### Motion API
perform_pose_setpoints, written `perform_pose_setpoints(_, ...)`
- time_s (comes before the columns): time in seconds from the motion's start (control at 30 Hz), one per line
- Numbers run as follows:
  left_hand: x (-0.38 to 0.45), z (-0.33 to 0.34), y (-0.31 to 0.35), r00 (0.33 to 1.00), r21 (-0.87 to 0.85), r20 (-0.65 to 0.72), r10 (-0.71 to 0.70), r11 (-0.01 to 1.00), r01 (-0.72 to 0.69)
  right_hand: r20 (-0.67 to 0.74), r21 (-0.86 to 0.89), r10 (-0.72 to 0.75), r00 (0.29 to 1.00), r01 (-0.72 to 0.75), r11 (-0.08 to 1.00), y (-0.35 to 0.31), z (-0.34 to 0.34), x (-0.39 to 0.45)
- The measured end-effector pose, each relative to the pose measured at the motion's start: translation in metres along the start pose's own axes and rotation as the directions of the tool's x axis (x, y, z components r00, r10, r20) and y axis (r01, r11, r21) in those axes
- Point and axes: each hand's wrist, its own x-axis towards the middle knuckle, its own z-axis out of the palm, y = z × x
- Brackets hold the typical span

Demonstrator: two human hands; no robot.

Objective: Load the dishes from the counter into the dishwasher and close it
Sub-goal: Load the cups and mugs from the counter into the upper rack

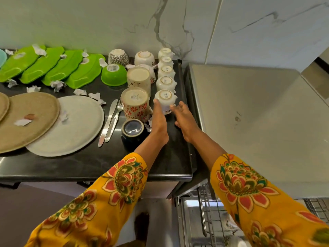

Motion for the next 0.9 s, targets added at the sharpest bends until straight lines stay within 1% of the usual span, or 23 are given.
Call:
perform_pose_setpoints(0.1, 0.011, 0.006, 0.008, 0.999, 0.007, -0.006, 0.034, 0.999, -0.034, -0.015, -0.001, -0.026, 1.000, 0.026, 1.000, -0.009, 0.004, 0.015)
perform_pose_setpoints(0.17, 0.022, 0.007, 0.005, 0.999, 0.006, -0.007, 0.031, 0.999, -0.031, -0.017, -0.019, -0.036, 0.999, 0.036, 0.999, -0.015, 0.006, 0.024)
perform_pose_setpoints(0.23, 0.045, 0.005, -0.011, 1.000, -0.010, -0.011, 0.002, 1.000, -0.002, -0.019, -0.022, -0.027, 0.999, 0.027, 0.999, -0.017, 0.006, 0.031)
perform_pose_setpoints(0.3, 0.043, 0.006, -0.008, 0.999, 0.000, -0.034, -0.019, 1.000, 0.019, -0.022, -0.025, -0.016, 1.000, 0.016, 1.000, -0.016, 0.003, 0.033)
perform_pose_setpoints(0.4, 0.010, 0.011, 0.008, 1.000, -0.001, -0.029, -0.004, 1.000, 0.004, -0.037, -0.052, -0.022, 0.999, 0.020, 0.998, -0.011, -0.004, 0.027)
perform_pose_setpoints(0.57, -0.027, 0.015, -0.010, 0.999, -0.002, -0.029, 0.016, 1.000, -0.016, -0.075, -0.115, -0.036, 0.997, 0.027, 0.993, 0.003, -0.021, 0.001)
perform_pose_setpoints(0.77, -0.082, 0.019, -0.040, 0.998, 0.010, -0.016, 0.065, 0.998, -0.065, -0.095, -0.199, -0.097, 0.991, 0.077, 0.977, 0.026, -0.051, -0.052)
perform_pose_setpoints(0.9, -0.121, 0.022, -0.063, 0.998, 0.026, -0.028, 0.053, 0.998, -0.052, -0.095, -0.243, -0.128, 0.987, 0.102, 0.965, 0.046, -0.075, -0.092)
